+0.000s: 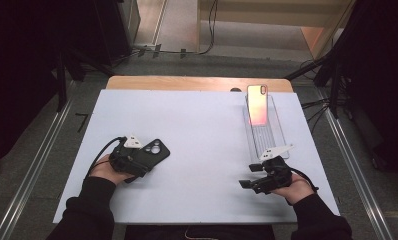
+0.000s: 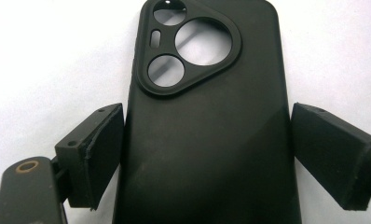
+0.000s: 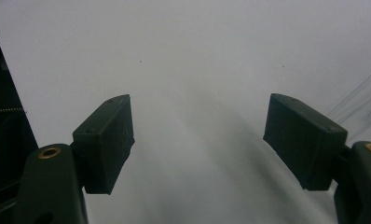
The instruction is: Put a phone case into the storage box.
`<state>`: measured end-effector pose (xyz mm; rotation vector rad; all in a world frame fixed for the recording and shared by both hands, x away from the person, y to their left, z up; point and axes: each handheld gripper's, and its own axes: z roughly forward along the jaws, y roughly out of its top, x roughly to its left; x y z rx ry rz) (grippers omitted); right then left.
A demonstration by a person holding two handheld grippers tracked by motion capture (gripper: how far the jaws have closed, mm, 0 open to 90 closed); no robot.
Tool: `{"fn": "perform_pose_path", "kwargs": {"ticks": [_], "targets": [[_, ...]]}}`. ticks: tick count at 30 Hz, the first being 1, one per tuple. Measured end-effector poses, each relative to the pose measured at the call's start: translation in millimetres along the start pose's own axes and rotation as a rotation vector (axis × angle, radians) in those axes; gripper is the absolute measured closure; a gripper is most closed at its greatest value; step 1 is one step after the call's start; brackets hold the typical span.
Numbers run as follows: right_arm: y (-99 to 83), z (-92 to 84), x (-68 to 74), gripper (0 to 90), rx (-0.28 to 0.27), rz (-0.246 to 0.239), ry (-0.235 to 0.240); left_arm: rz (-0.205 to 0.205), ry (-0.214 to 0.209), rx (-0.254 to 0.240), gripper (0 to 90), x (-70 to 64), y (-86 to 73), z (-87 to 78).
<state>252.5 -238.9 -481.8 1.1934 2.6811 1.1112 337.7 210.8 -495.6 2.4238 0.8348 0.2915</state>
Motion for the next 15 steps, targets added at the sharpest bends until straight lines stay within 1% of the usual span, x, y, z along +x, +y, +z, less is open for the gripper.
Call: {"fn": "perform_pose_path", "kwargs": {"ticks": [7,9,11,12,14,15], "targets": [[0.1,0.0,0.3,22.2,-0.002,-0.001,0.002,-0.01,0.003,0.004,13.9,0.1,1.1,-0.7],[0.0,-0.2,0.6,22.2,-0.007,-0.008,0.002,-0.018,0.003,0.003,14.2,0.4,1.6,-1.1],[0.2,-0.5,0.9,22.1,-0.014,-0.013,0.004,-0.033,-0.009,0.0,14.3,2.2,2.0,-2.2],[0.2,-0.6,1.0,22.2,-0.017,-0.016,0.003,-0.036,-0.015,0.003,14.3,3.0,2.2,-3.0],[0.4,-0.8,1.4,22.2,-0.021,-0.018,0.006,-0.04,-0.033,-0.011,14.4,2.7,2.6,-4.6],[0.5,-1.0,1.9,22.2,-0.024,-0.019,0.008,-0.039,-0.034,-0.013,14.4,2.3,3.8,-6.0]]}}
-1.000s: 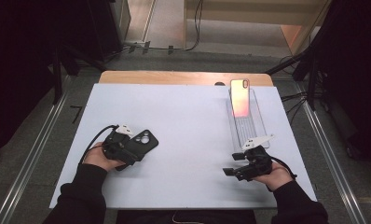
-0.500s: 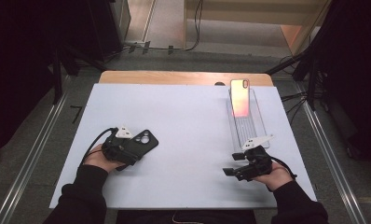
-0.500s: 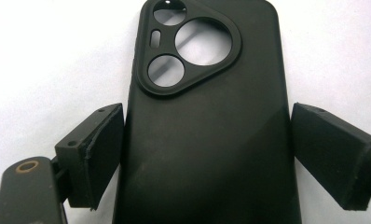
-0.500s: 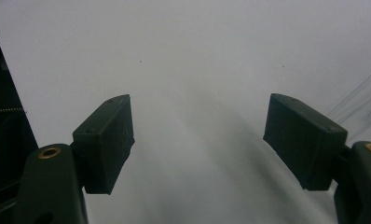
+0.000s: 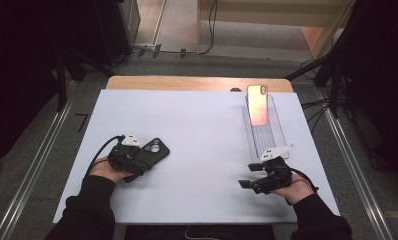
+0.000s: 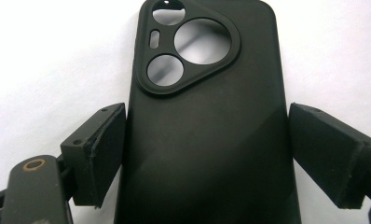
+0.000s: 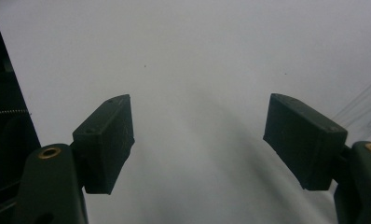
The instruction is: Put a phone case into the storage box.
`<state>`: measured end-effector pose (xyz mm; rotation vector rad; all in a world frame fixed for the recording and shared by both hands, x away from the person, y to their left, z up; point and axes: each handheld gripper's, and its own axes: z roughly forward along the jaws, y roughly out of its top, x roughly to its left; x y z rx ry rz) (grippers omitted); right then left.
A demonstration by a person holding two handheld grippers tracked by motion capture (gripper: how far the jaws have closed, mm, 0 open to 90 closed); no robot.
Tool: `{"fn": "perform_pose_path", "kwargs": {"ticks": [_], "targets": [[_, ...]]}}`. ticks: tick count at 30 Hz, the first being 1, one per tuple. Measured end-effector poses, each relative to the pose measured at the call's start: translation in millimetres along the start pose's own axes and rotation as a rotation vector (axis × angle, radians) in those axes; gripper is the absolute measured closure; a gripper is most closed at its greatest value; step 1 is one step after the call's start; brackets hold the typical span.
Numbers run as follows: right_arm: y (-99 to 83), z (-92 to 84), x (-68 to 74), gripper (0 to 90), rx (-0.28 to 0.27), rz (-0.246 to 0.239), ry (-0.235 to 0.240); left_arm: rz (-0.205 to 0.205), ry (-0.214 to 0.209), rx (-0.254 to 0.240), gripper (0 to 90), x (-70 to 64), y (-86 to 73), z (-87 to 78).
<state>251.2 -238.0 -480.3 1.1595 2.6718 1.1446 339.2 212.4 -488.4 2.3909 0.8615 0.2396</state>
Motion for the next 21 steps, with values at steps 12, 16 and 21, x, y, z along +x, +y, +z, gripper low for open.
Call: {"fn": "perform_pose_path", "kwargs": {"ticks": [12,16,21], "targets": [[0.8,-1.1,1.8,22.2,-0.037,-0.017,0.014,-0.039,-0.02,-0.08,14.3,-7.7,16.5,-29.5],[0.9,-1.1,2.3,22.2,-0.041,-0.019,0.018,-0.066,-0.041,-0.112,14.3,-12.4,19.8,-37.5],[0.5,-2.2,1.5,22.2,-0.039,0.001,0.024,-0.113,-0.077,-0.135,14.3,-19.3,26.3,-40.9]]}}
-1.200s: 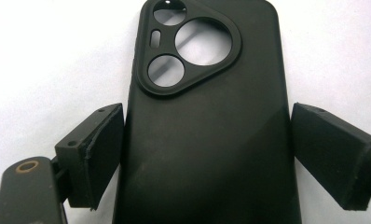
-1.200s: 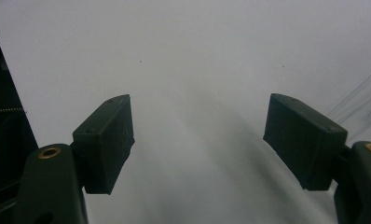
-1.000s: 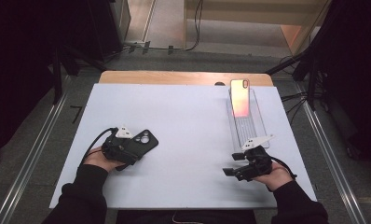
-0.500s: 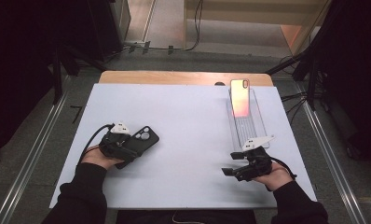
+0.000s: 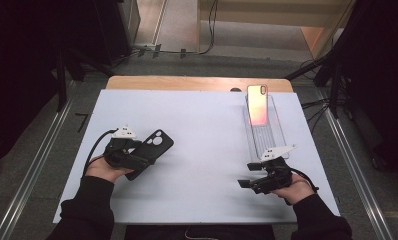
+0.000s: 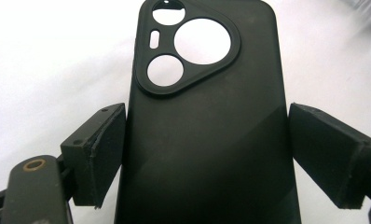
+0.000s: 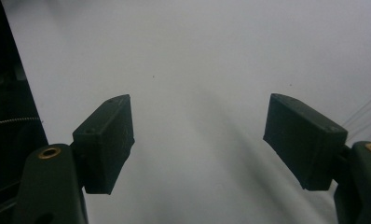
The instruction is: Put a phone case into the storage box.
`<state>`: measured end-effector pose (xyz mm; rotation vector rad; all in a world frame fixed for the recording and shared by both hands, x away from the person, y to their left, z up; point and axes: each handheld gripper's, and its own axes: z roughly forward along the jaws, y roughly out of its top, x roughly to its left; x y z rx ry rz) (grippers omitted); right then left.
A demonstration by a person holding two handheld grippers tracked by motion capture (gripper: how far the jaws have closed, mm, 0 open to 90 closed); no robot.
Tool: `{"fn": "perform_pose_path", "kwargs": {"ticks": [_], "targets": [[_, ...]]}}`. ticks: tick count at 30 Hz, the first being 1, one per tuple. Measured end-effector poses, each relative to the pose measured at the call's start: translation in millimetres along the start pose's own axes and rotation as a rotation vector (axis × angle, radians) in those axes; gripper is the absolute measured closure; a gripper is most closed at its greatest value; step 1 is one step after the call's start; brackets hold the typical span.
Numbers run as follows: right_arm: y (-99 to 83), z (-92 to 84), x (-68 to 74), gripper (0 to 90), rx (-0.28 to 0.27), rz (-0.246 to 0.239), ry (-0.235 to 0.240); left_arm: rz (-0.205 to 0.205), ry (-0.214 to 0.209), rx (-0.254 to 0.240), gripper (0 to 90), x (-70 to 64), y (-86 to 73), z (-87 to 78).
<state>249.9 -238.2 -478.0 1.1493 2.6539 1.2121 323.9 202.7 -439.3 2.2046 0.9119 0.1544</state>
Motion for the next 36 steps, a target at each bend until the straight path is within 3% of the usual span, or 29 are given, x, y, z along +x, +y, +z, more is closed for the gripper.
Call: {"fn": "perform_pose_path", "kwargs": {"ticks": [13,16,31,36], "targets": [[6.2,-3.4,5.5,20.7,-0.048,0.013,0.0,-0.052,-0.045,-0.038,14.3,-31.7,15.5,8.7],[8.3,-4.2,6.9,20.7,-0.056,0.013,-0.004,-0.041,-0.044,-0.037,14.3,-39.3,17.9,13.8],[24.1,-7.1,13.4,20.7,-0.082,0.088,-0.036,-0.081,-0.033,-0.082,14.4,-61.1,26.5,33.9],[32.7,-7.6,17.8,20.7,-0.093,0.105,-0.05,-0.097,-0.009,-0.11,14.4,-64.3,27.5,38.9]]}}
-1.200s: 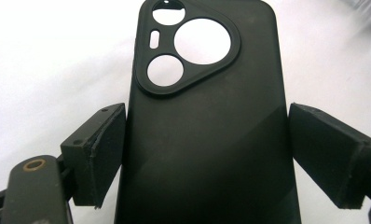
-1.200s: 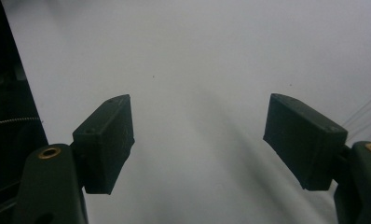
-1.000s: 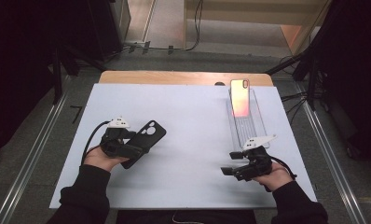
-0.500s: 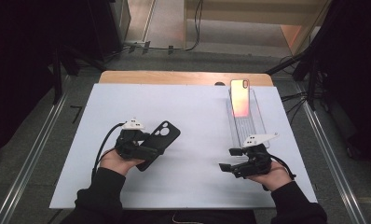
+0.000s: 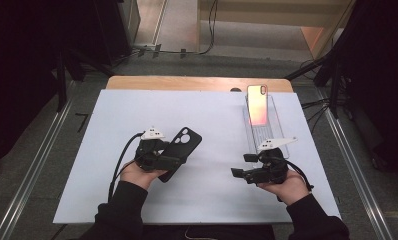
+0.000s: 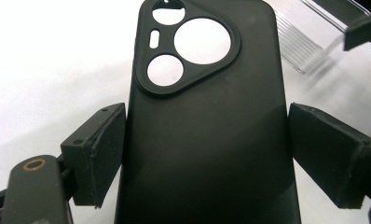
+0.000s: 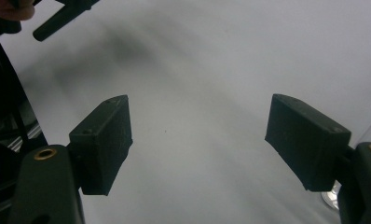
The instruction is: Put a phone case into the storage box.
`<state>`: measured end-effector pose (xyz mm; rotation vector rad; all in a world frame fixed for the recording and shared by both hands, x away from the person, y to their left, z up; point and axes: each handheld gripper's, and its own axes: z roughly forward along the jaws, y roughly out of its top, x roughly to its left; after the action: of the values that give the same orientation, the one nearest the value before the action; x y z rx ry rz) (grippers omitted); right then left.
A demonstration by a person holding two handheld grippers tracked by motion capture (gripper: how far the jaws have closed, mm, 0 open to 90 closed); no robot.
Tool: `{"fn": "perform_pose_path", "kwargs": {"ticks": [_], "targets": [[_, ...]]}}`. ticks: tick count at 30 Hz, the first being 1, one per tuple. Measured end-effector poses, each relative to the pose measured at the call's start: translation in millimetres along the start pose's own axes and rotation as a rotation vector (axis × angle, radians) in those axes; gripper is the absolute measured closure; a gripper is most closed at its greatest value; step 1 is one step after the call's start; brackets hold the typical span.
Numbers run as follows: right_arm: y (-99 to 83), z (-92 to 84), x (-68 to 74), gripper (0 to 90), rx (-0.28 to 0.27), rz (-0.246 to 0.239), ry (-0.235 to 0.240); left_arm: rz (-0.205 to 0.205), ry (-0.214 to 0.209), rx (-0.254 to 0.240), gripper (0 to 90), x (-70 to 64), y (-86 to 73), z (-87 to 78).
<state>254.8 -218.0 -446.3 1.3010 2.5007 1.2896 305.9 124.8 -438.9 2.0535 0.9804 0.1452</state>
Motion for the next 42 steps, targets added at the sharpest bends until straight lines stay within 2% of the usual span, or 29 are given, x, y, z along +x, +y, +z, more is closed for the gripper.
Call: {"fn": "perform_pose_path", "kwargs": {"ticks": [6,16,19,21,26,35,42], "targets": [[10.1,0.7,6.2,20.7,-0.014,0.034,0.0,-0.003,0.032,-0.06,14.3,-4.4,-1.5,4.0],[27.0,7.1,16.4,20.7,-0.021,0.046,0.001,-0.007,0.061,-0.132,14.3,-9.7,-5.2,10.3],[32.6,10.5,19.0,20.7,-0.032,0.055,-0.021,-0.012,0.066,-0.152,14.3,-10.8,-6.3,11.5],[36.3,12.5,20.6,20.7,-0.035,0.055,-0.011,-0.012,0.072,-0.158,14.3,-11.6,-7.2,12.2],[47.0,15.9,26.0,20.7,-0.047,0.064,-0.003,-0.003,0.081,-0.177,14.3,-15.7,-11.8,16.1],[66.1,22.0,29.7,19.5,-0.074,0.084,0.013,0.035,0.105,-0.256,14.3,-21.7,-17.7,19.0],[79.9,29.4,31.8,19.4,-0.084,0.082,0.027,0.038,0.116,-0.3,14.3,-23.6,-21.6,21.4]]}}
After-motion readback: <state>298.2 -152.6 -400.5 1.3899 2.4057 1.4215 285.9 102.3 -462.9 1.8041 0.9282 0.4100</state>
